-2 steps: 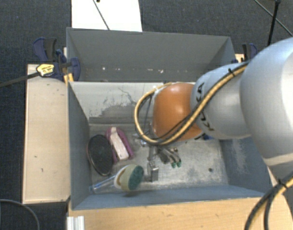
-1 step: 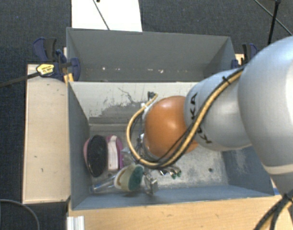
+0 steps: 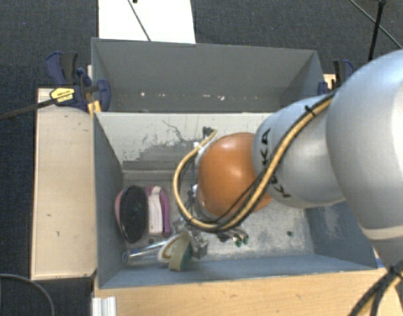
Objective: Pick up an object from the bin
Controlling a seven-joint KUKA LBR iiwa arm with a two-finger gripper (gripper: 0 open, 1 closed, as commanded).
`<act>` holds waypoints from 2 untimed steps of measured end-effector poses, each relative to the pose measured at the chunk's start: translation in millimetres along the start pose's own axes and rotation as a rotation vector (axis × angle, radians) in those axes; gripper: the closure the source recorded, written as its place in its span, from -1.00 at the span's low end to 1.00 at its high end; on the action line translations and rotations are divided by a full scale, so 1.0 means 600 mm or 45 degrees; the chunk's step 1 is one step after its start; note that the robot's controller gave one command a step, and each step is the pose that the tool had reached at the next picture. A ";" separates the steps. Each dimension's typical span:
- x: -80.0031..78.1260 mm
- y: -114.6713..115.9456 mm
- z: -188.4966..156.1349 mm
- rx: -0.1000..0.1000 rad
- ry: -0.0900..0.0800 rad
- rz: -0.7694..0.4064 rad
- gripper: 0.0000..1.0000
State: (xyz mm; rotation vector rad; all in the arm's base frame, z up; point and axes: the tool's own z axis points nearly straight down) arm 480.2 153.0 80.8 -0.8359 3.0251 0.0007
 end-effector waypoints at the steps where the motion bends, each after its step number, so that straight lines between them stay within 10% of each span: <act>1: -0.034 -0.032 -0.158 0.004 -0.010 0.028 1.00; 2: -0.019 -0.016 -0.405 0.003 -0.010 0.024 1.00</act>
Offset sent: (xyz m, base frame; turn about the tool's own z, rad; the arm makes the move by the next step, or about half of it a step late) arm 0.0236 -0.0061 0.0898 0.0158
